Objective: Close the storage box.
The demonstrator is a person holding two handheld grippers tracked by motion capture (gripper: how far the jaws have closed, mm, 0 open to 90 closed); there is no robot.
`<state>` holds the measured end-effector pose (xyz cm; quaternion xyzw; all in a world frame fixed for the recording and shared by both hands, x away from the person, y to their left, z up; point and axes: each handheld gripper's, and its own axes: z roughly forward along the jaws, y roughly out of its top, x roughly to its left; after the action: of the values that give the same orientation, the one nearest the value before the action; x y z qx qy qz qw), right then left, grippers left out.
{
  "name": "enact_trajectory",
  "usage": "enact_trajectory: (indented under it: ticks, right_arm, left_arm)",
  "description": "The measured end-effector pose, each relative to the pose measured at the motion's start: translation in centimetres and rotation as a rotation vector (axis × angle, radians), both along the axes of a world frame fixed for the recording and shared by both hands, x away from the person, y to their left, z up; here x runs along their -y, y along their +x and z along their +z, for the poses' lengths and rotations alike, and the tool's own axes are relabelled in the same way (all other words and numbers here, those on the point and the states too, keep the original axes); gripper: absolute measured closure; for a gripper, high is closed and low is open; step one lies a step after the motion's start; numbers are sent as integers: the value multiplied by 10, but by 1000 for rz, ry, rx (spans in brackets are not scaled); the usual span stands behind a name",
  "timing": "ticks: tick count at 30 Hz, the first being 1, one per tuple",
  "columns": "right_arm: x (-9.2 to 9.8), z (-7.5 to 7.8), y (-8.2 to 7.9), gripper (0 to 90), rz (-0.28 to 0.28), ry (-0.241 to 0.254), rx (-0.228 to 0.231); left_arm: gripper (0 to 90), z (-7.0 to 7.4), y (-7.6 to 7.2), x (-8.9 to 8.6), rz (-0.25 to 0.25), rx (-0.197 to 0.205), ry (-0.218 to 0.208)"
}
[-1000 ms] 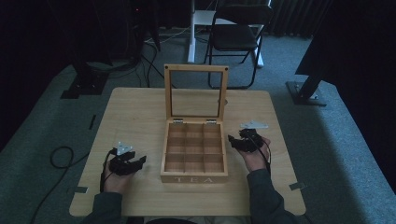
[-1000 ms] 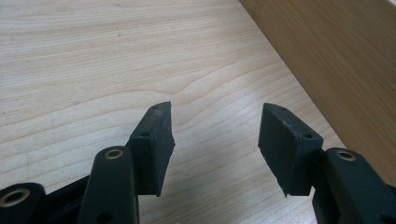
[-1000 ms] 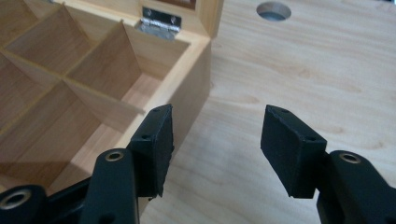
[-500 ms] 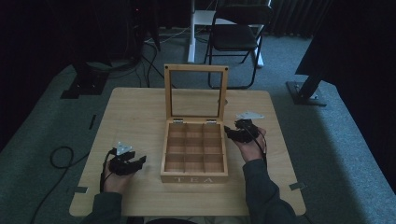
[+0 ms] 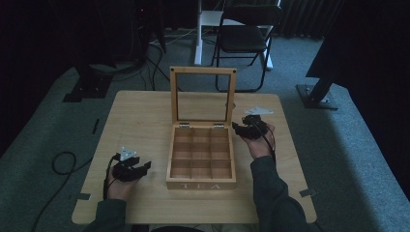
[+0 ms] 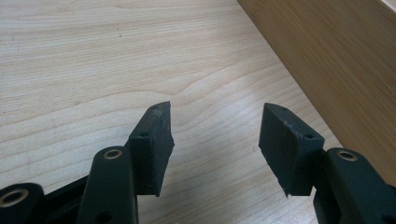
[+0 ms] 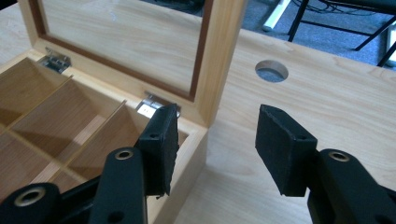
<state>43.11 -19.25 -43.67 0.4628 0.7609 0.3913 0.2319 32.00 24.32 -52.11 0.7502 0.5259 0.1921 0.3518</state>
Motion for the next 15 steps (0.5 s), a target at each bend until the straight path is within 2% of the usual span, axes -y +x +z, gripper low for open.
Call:
enact_trajectory:
  ticks: [12,15]
  right_arm:
    - [-8,9,18,506,20,-23,28]
    - [-9,9,22,510,27,-15,35]
  left_arm:
    - [444,0,0,-1,7,0,-12]
    - [443,0,0,-2,9,-2,-12]
